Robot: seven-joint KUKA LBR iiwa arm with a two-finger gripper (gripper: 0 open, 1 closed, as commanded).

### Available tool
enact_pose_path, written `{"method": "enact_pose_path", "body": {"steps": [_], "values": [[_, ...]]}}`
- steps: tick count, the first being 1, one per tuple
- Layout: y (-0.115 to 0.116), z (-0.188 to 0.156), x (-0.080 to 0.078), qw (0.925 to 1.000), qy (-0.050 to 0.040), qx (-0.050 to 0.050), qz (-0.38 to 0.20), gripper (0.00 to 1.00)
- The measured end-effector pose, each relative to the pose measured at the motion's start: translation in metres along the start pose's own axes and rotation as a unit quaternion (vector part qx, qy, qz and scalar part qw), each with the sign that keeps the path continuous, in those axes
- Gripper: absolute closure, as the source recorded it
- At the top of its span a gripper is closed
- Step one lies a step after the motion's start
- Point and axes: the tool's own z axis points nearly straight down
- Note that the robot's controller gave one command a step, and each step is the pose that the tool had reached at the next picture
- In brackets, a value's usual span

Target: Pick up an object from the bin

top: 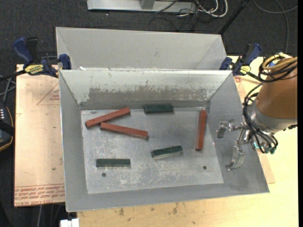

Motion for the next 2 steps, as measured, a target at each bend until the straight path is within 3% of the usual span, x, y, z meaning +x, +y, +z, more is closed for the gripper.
{"method": "enact_pose_path", "body": {"steps": [1, 2], "values": [[0.001, -0.004, -0.002, 1.0000, -0.0041, 0.001, -0.002, 0.00], [0.041, 0.044, -0.026, 0.9982, -0.0059, 0.001, -0.060, 0.00]]}}
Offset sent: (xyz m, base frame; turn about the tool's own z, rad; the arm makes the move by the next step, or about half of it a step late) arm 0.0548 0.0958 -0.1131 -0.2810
